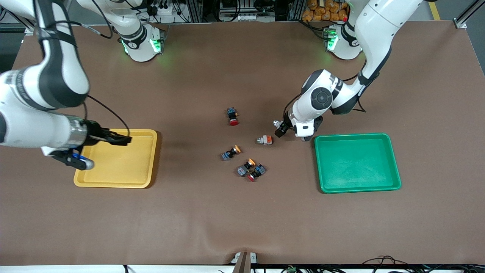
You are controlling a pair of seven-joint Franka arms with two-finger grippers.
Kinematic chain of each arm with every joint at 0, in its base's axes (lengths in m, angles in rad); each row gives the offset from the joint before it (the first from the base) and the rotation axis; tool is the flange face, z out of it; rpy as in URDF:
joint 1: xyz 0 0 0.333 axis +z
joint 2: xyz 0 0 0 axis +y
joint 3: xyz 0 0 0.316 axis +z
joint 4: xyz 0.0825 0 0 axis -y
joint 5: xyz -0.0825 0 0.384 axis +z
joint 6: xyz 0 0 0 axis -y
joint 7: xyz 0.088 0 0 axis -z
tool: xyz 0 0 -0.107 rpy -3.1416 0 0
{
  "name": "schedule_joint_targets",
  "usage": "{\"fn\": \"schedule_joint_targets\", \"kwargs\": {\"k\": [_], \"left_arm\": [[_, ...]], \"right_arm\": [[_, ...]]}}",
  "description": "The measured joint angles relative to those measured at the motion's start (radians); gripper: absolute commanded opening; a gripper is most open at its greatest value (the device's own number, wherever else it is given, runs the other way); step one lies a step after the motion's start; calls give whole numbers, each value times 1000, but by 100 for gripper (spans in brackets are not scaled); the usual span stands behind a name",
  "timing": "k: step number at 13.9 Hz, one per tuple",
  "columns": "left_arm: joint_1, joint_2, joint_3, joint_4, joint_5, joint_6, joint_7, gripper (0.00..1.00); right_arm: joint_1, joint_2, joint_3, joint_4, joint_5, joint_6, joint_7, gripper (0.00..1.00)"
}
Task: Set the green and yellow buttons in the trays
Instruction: 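Lift the green button with the left gripper while the right gripper reaches buttons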
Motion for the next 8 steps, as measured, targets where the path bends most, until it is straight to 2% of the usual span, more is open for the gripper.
{"fn": "schedule_joint_targets", "kwargs": {"k": [1,2,3,4,6,7,8], "left_arm": [[-1,12,0,0,0,14,0,96],[-2,24,0,0,0,23,0,87],[-3,35,0,0,2,31,0,73],[-3,44,1,0,5,36,0,54],[-4,57,3,0,8,42,0,9],[-4,60,6,2,8,44,0,0],[-3,61,9,5,9,45,0,0]], "right_arm": [[17,8,0,0,0,4,23,100],[33,14,0,0,0,9,49,100],[46,18,1,0,1,18,84,100],[59,23,1,0,1,29,125,100],[93,36,2,0,2,57,231,100],[115,47,2,0,2,67,287,100],[137,61,3,-1,2,78,342,100]]}}
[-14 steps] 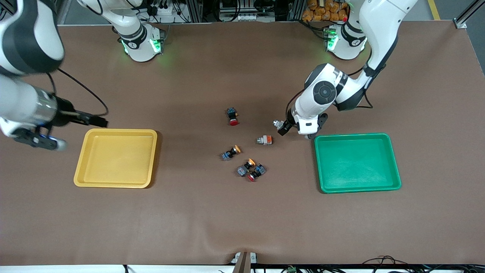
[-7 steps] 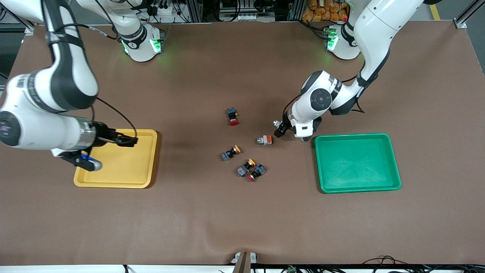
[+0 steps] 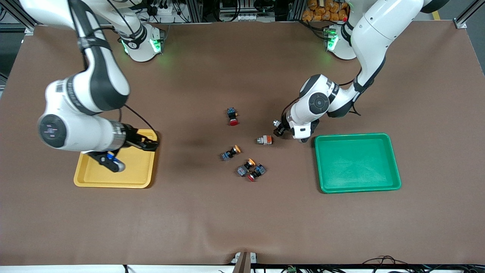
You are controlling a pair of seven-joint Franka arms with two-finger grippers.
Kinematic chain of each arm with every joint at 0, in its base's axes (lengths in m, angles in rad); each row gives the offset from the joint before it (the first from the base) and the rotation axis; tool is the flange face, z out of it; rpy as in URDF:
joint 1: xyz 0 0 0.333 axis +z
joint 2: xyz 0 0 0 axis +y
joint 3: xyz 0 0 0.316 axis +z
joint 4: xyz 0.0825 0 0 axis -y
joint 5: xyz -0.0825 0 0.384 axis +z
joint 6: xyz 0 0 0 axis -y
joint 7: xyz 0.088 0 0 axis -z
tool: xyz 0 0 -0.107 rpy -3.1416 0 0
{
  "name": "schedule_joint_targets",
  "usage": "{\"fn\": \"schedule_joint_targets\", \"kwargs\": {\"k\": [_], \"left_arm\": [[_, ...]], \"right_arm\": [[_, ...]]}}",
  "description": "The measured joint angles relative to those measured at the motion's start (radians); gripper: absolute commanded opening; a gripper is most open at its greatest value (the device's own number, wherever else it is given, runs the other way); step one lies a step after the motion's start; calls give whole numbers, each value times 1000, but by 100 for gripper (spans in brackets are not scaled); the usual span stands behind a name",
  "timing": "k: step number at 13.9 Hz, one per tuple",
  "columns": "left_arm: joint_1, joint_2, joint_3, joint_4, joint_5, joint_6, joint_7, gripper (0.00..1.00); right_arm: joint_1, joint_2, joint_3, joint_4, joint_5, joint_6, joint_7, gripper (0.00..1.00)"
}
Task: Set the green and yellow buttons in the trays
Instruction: 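Lift the green button with the left gripper while the right gripper reaches buttons, then lower the green button into the green tray while the right gripper grasps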
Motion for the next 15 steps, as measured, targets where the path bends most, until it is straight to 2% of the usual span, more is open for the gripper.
{"fn": "schedule_joint_targets", "kwargs": {"k": [4,9,12,15], "left_arm": [[25,-22,4,41,14,-28,5,0],[136,-119,7,237,17,-400,183,0],[243,-129,14,281,38,-452,388,0],[433,-100,22,282,120,-453,681,0]], "right_arm": [[98,56,2,0,0,106,214,100],[223,158,4,-2,1,314,471,100],[289,221,3,-2,1,428,570,100],[304,275,3,-4,1,558,613,100]]}}
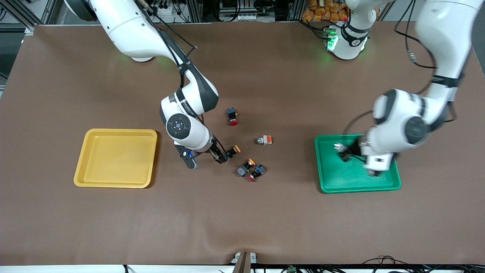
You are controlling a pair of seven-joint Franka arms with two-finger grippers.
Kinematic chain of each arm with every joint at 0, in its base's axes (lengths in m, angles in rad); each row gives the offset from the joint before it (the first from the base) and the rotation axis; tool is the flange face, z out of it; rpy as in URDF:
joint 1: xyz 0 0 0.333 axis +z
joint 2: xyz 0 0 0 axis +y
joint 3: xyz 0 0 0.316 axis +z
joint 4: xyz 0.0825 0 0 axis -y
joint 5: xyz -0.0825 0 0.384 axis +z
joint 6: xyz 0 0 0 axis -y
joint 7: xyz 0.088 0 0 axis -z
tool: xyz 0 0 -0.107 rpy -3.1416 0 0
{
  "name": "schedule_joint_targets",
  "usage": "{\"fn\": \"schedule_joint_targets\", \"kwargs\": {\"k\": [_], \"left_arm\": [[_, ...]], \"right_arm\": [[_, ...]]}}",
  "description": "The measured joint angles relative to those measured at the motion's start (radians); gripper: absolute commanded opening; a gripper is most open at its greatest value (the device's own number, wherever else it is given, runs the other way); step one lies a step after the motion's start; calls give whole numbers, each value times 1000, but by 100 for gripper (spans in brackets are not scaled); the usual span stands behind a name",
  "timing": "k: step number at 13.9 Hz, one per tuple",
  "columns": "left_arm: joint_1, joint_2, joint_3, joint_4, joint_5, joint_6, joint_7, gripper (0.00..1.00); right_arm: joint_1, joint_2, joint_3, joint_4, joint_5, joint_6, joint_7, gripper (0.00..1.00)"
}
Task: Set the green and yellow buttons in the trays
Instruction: 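Lower the green button into the green tray while the right gripper grasps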
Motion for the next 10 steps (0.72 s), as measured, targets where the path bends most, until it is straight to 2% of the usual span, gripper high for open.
{"fn": "schedule_joint_targets", "kwargs": {"k": [2,4,5,6,9,10], "left_arm": [[99,36,2,4,91,2,113,0],[154,81,2,10,195,25,150,0],[168,108,2,12,232,47,159,0],[177,135,2,15,254,75,165,0],[180,192,0,24,269,118,171,0],[180,197,-2,27,269,118,171,0]], "right_arm": [[4,25,0,0,0,46,17,100],[18,47,0,-2,0,93,36,100],[29,60,0,-3,0,129,56,83],[40,73,0,-4,-1,159,73,70],[56,96,0,-4,-1,182,86,54],[56,100,-1,-4,-1,182,86,44]]}}
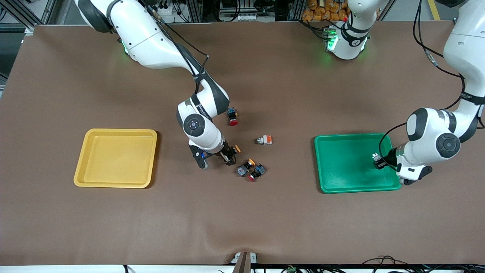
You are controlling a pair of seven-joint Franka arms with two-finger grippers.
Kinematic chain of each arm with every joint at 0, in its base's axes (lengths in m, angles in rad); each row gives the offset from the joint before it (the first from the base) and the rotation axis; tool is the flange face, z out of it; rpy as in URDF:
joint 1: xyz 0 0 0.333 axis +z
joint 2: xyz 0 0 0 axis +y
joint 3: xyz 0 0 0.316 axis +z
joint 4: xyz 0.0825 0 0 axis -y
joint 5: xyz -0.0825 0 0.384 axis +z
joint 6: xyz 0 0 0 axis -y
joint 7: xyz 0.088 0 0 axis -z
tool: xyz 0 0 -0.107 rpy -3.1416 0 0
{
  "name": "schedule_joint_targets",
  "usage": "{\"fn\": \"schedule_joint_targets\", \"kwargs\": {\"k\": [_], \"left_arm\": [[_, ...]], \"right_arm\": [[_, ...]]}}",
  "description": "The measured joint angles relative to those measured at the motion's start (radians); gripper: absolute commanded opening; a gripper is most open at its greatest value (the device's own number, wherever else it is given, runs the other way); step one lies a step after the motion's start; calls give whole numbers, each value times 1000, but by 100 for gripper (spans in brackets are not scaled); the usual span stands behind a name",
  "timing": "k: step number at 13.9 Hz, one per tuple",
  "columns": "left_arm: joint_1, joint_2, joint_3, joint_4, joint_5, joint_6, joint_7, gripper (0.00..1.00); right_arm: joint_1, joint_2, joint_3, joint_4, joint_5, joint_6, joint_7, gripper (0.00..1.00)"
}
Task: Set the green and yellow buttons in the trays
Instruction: 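Lower the green button into the green tray while the right gripper grasps, then carry the blue button to the yellow tray while the left gripper withdraws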
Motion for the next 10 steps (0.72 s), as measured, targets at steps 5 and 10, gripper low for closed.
{"fn": "schedule_joint_targets", "kwargs": {"k": [5,10], "left_arm": [[-4,0,-6,6,0,0,3,100],[-23,0,-33,12,-4,-4,3,100]], "right_arm": [[-1,-1,-7,-1,-6,-25,-32,2],[-92,-90,-29,24,-18,-342,-291,2]]}}
